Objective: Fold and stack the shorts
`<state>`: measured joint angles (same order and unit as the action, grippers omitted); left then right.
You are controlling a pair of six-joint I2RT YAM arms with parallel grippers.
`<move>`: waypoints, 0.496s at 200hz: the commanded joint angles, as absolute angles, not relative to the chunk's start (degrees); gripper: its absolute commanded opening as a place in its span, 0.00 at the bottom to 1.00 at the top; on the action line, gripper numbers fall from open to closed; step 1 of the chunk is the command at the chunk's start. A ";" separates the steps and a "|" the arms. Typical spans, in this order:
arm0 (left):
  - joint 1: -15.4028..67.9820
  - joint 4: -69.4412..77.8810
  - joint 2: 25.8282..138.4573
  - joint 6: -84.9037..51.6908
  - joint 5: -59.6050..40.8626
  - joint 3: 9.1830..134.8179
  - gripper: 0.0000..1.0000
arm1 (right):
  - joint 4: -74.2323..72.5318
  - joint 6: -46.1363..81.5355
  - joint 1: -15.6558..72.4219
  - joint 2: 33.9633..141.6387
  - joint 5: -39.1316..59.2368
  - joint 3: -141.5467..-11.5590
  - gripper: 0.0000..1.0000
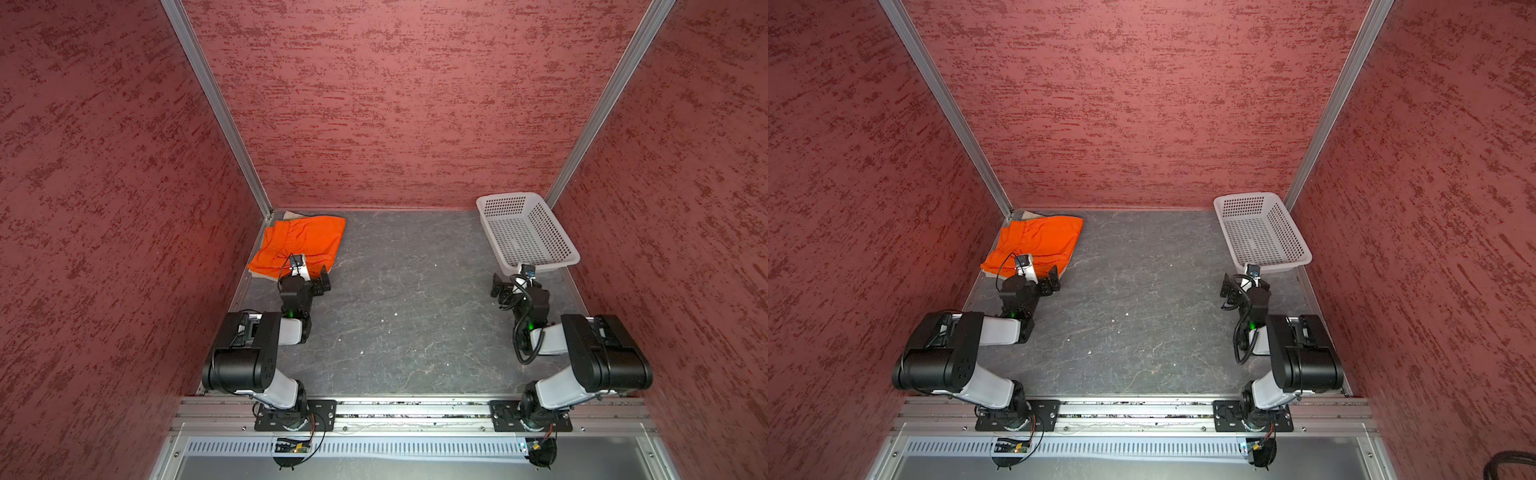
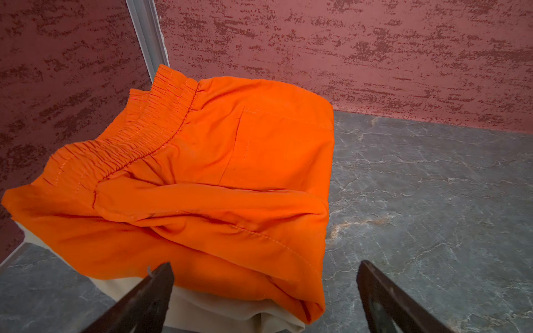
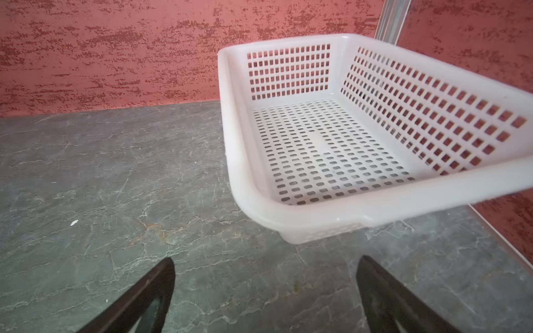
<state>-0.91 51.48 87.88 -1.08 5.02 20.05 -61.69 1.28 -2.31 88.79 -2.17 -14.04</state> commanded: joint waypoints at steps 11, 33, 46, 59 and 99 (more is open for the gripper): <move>-0.72 52.81 87.82 -1.48 5.98 20.74 1.00 | -66.62 1.92 -2.83 88.89 -3.87 -16.14 0.99; -0.71 52.96 87.98 -1.46 5.98 20.74 1.00 | -65.64 1.88 -2.82 88.57 -3.93 -16.28 0.99; -0.74 53.10 87.98 -1.42 5.98 20.74 1.00 | -65.81 1.93 -2.81 88.63 -3.95 -16.33 0.99; -0.76 52.99 87.98 -1.51 5.94 20.83 1.00 | -66.04 1.86 -2.81 88.75 -3.94 -16.30 0.99; -0.91 53.18 87.91 -1.49 5.53 20.70 1.00 | -65.83 1.93 -2.81 88.79 -3.82 -16.35 0.98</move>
<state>-0.95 51.48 87.88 -1.26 5.23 20.05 -63.66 1.54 -2.48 88.79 -2.85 -15.42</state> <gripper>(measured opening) 0.996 0.989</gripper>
